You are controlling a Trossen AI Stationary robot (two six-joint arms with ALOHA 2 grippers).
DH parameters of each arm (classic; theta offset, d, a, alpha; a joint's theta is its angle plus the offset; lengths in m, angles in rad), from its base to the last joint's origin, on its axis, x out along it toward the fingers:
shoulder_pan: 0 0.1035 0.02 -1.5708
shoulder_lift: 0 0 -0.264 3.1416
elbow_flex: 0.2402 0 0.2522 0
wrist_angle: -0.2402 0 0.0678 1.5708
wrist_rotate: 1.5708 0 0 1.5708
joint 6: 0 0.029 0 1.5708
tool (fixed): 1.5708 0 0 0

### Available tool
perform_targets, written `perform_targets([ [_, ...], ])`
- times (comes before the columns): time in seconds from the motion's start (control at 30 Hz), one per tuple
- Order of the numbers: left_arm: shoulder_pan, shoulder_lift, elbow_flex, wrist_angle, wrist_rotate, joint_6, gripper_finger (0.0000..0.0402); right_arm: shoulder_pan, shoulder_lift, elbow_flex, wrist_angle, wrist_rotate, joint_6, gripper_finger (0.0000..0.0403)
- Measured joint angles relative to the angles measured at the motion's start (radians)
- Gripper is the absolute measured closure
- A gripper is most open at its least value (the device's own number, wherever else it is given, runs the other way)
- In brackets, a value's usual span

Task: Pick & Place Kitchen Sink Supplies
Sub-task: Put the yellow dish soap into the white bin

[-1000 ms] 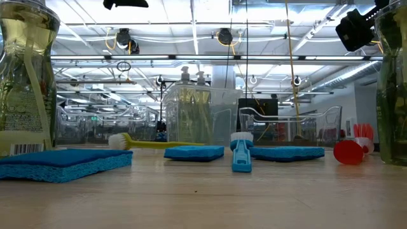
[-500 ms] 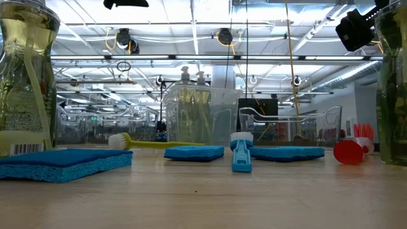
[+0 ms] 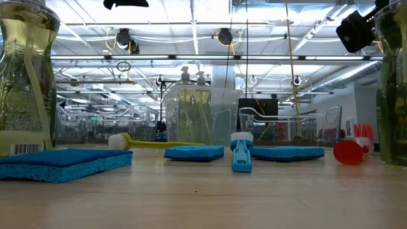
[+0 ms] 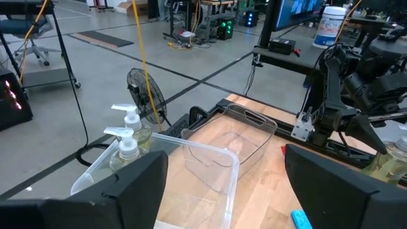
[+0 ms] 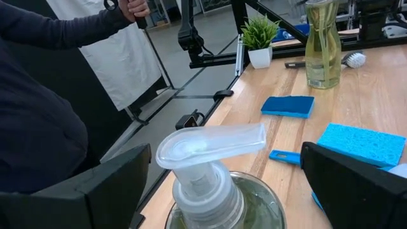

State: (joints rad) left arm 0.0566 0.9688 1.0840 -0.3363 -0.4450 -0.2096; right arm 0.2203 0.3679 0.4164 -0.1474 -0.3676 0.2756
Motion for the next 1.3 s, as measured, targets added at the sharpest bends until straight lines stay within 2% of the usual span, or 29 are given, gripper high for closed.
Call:
perform_targets([
  [0.23,0.000,0.000,0.000,0.000,0.000,0.000,0.0074,0.000,0.000,0.000,0.000,0.000,0.000,0.0010],
  [0.67,0.000,0.000,0.000,0.000,0.001,-0.014,0.0096,0.000,0.000,0.000,0.000,0.000,0.001,0.0009],
  [1.07,0.000,0.000,0.000,0.000,0.001,-0.014,0.0074,0.000,0.000,0.000,0.001,0.000,0.053,0.0010],
  [1.3,0.000,0.000,0.000,0.000,0.001,-0.017,0.0084,0.000,0.006,0.000,-0.002,0.002,0.053,0.0012],
])
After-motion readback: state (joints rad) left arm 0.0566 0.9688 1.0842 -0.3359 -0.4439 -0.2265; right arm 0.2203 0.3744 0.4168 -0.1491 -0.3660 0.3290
